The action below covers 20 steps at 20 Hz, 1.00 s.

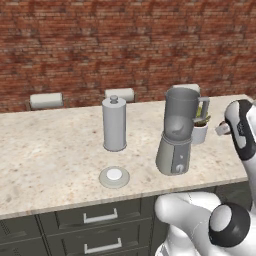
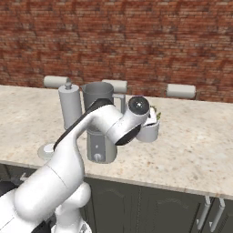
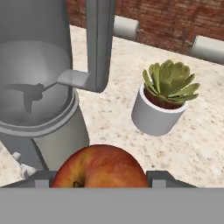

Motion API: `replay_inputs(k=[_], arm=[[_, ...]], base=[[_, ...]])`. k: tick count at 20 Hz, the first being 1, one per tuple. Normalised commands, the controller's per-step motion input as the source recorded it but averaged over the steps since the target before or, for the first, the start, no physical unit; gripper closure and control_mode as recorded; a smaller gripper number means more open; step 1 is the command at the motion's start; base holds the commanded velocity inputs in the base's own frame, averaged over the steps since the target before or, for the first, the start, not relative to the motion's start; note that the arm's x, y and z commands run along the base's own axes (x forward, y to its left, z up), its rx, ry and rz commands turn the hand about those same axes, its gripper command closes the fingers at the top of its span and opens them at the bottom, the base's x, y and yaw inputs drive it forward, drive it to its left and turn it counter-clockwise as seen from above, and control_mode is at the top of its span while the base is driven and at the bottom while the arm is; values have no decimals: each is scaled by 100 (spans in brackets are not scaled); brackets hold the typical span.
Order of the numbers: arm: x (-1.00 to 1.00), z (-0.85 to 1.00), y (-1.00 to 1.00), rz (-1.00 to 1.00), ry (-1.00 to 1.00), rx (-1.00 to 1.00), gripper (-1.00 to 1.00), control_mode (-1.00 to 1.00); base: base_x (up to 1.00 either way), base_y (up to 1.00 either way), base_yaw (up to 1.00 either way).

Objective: Open the blender lid, put the apple in the blender, close the lid, and start the blender.

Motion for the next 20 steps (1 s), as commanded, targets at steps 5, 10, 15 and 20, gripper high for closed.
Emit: replay_inputs(k=[5, 10, 15, 20], arm=[[-21, 85, 57, 0, 0, -4, 100, -100], [-26, 91, 56, 0, -3, -5, 100, -100], [-8, 88, 49, 0, -3, -3, 100, -100], [3, 74, 37, 0, 0, 0, 100, -100]], base=[[0, 0, 0], [0, 0, 0], [0, 0, 0], [0, 0, 0]])
